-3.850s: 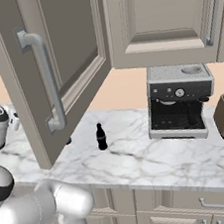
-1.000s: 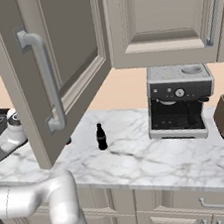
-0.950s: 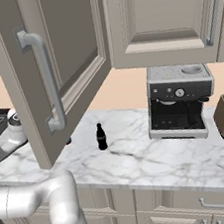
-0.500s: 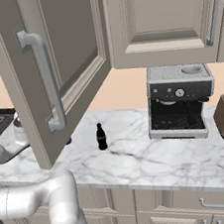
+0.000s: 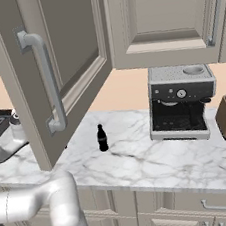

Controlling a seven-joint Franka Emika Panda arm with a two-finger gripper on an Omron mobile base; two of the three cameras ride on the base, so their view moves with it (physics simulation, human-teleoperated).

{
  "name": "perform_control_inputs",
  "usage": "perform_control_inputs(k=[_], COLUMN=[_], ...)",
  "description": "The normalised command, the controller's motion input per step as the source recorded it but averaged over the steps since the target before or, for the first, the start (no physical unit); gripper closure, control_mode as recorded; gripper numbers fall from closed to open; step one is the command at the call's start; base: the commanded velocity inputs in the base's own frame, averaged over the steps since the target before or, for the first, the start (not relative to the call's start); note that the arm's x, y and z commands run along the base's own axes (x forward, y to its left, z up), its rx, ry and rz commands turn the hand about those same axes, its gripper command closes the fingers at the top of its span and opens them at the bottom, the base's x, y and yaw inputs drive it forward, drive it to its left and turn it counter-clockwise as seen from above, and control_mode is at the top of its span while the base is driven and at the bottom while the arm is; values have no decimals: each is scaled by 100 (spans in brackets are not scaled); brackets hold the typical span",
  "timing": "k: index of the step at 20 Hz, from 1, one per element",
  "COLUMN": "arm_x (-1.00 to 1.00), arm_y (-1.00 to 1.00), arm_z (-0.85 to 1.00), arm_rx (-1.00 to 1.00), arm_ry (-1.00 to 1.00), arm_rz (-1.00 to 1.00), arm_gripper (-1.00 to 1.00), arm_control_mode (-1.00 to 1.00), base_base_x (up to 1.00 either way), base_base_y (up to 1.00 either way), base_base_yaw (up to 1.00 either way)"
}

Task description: Sort all alcoholic drinks to one cabinet, and non-alcoholic drinks to the other.

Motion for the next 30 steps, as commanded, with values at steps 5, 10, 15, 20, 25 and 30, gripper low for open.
perform_control_inputs(k=[5,10,15,20,25,30], arm_x=[-55,-55,-75,-81,-59,-32], arm_y=[0,0,0,0,0,0], arm_z=[85,75,69,64,71,69], arm_rx=[12,9,4,0,0,0], arm_ry=[0,0,-5,-19,-16,-14], arm_rz=[3,5,17,30,38,41], arm_gripper=[100,100,100,100,100,100], arm_control_mode=[-100,-100,-100,-100,-100,-100], base_base_x=[0,0,0,0,0,0], base_base_y=[0,0,0,0,0,0], base_base_yaw=[0,0,0,0,0,0])
